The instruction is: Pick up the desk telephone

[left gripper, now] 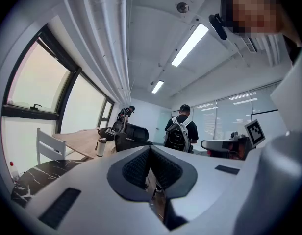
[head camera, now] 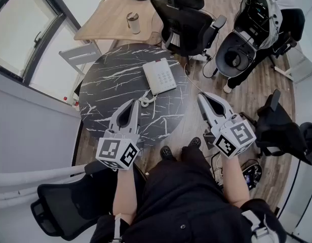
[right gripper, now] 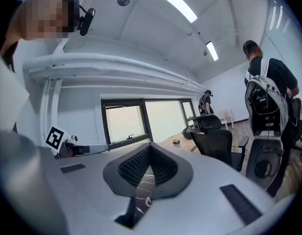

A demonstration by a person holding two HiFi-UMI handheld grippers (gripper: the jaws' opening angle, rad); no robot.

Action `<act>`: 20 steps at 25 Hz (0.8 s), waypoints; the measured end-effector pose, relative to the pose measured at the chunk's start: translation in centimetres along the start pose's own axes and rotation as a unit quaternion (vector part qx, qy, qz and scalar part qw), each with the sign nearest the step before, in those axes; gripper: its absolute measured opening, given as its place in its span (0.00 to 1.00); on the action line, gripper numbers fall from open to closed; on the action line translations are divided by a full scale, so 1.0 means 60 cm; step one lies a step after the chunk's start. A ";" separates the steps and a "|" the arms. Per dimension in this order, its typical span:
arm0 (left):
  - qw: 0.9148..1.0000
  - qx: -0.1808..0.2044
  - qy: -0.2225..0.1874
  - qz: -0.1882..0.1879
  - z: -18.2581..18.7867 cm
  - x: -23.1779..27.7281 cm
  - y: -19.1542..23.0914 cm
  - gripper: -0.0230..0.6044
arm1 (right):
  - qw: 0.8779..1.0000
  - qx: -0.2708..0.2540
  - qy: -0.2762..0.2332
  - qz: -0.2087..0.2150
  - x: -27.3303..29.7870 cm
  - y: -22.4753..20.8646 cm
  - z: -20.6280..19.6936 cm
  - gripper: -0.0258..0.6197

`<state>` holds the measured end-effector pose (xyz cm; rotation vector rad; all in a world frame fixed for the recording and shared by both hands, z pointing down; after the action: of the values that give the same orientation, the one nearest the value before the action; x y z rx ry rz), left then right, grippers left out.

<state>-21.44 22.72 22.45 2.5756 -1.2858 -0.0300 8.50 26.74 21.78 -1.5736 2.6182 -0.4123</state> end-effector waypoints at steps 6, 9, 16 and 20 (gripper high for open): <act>1.000 0.004 -0.001 -0.001 -0.005 -0.009 0.000 0.06 | 1.000 -0.011 0.004 0.002 -0.004 0.009 -0.006 0.09; 1.000 0.007 -0.003 -0.001 -0.005 -0.013 0.000 0.06 | 1.000 -0.021 -0.002 -0.001 -0.005 0.016 -0.005 0.09; 1.000 0.016 -0.003 -0.011 -0.007 -0.020 -0.004 0.06 | 1.000 -0.022 0.007 -0.004 -0.004 0.024 -0.010 0.09; 1.000 0.017 0.002 -0.018 -0.015 -0.023 -0.005 0.06 | 1.000 -0.020 0.020 -0.001 -0.002 0.032 -0.022 0.09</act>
<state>-21.94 24.18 23.11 2.6258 -1.2488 -0.0103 6.68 27.97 22.57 -1.5973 2.6715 -0.3977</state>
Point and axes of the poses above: the fingertips, and each gripper's own axes: x forward along the fingers, y to its left, z out of its top, the point moved 10 cm from there along -x, backward along the fingers
